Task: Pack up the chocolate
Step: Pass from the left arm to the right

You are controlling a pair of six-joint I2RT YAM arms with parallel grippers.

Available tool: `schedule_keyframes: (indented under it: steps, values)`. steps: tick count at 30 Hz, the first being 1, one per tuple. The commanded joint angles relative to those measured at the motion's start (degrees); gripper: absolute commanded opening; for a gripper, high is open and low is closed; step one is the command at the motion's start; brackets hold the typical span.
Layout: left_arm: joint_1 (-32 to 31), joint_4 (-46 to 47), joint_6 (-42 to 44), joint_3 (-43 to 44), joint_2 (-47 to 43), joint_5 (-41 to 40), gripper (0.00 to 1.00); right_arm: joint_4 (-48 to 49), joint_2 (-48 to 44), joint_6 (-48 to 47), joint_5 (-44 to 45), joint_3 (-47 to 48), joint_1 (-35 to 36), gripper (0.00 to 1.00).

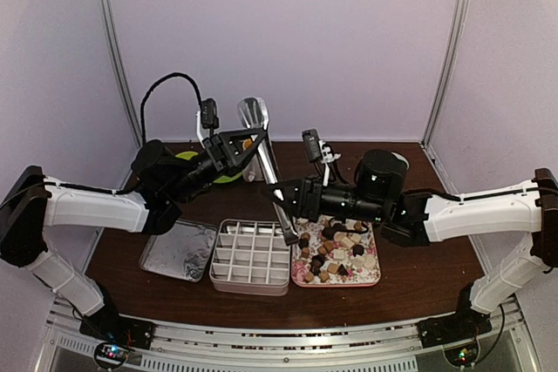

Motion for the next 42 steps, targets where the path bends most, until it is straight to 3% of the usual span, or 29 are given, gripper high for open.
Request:
schedule_keyframes:
  steps: [1,3,8,13,20,26,30,36,42]
  values:
    - [-0.28,4.91,-0.15,-0.74,-1.58,-1.44,0.2,1.42,-1.31,-0.43,2.25,-0.17,0.04,0.24]
    - [-0.28,4.89,-0.04,-1.01,-1.75,-1.56,0.21,-0.06,-1.53,-1.03,2.45,0.54,0.04,0.16]
    - [-0.33,5.26,0.27,-1.58,-2.13,-1.61,0.26,-1.23,-2.03,-1.6,3.35,0.66,-0.05,0.13]
    - [-0.28,2.22,2.68,-3.19,-4.6,-2.46,0.52,-2.93,-3.16,-2.44,4.25,0.81,-0.07,0.13]
    - [-0.11,-16.52,13.64,-7.08,-16.33,-4.11,0.74,-12.89,-9.68,-6.61,9.35,-0.91,-2.35,0.13]
    - [-0.1,-46.57,27.33,-5.07,-27.45,-10.39,0.84,-25.94,-16.91,-11.42,15.74,-2.63,-5.03,0.13]
    - [-0.1,-54.63,32.5,-4.51,-32.1,-13.88,0.97,-33.26,-21.16,-14.81,19.96,-3.15,-6.17,0.13]
    - [-0.1,-66.47,40.31,-1.56,-35.13,-20.1,0.98,-42.01,-25.03,-16.75,24.79,-3.79,-7.54,0.13]
    - [0.56,-71.66,46.54,-0.93,-39.29,-29.71,0.98,-53.02,-25.89,-16.81,26.89,-3.43,-7.62,0.13]
